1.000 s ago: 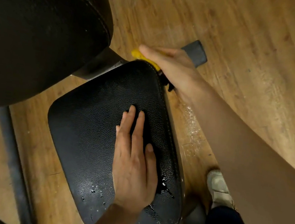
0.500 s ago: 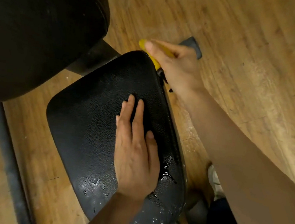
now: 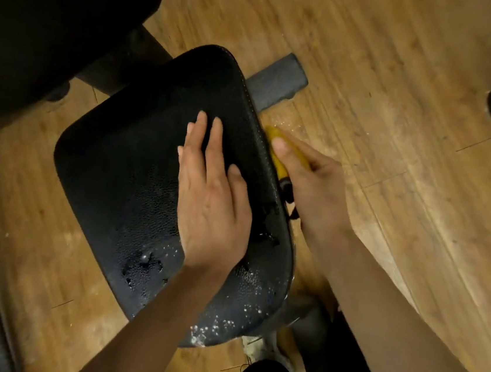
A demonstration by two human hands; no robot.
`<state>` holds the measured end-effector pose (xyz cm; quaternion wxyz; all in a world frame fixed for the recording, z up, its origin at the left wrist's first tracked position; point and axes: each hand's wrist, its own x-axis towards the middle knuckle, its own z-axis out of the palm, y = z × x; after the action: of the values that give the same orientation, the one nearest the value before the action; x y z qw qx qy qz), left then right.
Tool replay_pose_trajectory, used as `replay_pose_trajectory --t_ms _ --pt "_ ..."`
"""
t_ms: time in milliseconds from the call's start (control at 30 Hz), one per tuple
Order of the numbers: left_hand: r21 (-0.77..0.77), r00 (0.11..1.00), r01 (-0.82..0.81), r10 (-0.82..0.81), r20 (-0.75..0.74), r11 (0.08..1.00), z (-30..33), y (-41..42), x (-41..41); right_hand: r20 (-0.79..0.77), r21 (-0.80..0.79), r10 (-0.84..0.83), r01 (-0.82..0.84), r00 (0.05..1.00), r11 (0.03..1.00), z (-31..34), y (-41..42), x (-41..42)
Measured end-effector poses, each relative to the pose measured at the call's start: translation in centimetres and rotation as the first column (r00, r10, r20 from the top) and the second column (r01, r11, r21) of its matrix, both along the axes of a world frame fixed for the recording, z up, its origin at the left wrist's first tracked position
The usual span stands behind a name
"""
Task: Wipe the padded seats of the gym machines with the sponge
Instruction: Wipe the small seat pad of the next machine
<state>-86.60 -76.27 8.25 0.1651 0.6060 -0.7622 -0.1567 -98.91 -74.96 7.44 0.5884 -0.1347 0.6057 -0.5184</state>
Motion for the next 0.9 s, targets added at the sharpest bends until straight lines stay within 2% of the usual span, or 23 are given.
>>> replay_pose_trajectory --t_ms 133,267,400,500,600,700,833,900 --pt "-0.016 0.999 0.011 -0.012 -0.03 1.0 -0.2 -0.1 0.2 0.0 0.062 -0.092 0.092 0.996 0.994 0.7 5.5 1.7" --pt "0.02 0.996 0.054 -0.053 -0.073 0.998 0.1 -0.2 0.7 0.067 0.142 -0.193 0.182 0.979 0.973 2.3 9.9 2.7" --pt "0.07 0.991 0.106 -0.1 -0.091 0.992 0.9 1.2 1.9 -0.171 0.047 -0.077 0.086 0.982 0.995 2.0 4.8 2.0" --pt "0.093 0.99 0.132 -0.127 -0.059 0.987 1.5 3.7 4.0 -0.314 -0.088 -0.106 0.082 0.944 0.993 2.1 1.7 2.6" --pt "0.113 0.991 0.134 -0.132 -0.032 0.984 1.9 5.7 6.9 -0.556 -0.12 -0.094 0.032 0.826 0.992 2.6 6.6 4.7" --pt "0.117 0.993 0.117 -0.117 -0.014 0.986 2.0 6.7 9.5 -0.691 -0.15 -0.072 -0.045 0.719 0.988 2.3 11.8 5.7" --pt "0.101 0.995 0.097 -0.099 0.007 0.99 1.6 7.3 11.2 -0.85 -0.13 0.043 -0.289 0.525 0.949 1.4 5.1 3.9" --pt "0.07 0.996 0.088 -0.09 0.027 0.994 1.3 7.4 11.2 -0.863 -0.113 0.076 -0.336 0.499 0.935 1.4 1.3 3.5"
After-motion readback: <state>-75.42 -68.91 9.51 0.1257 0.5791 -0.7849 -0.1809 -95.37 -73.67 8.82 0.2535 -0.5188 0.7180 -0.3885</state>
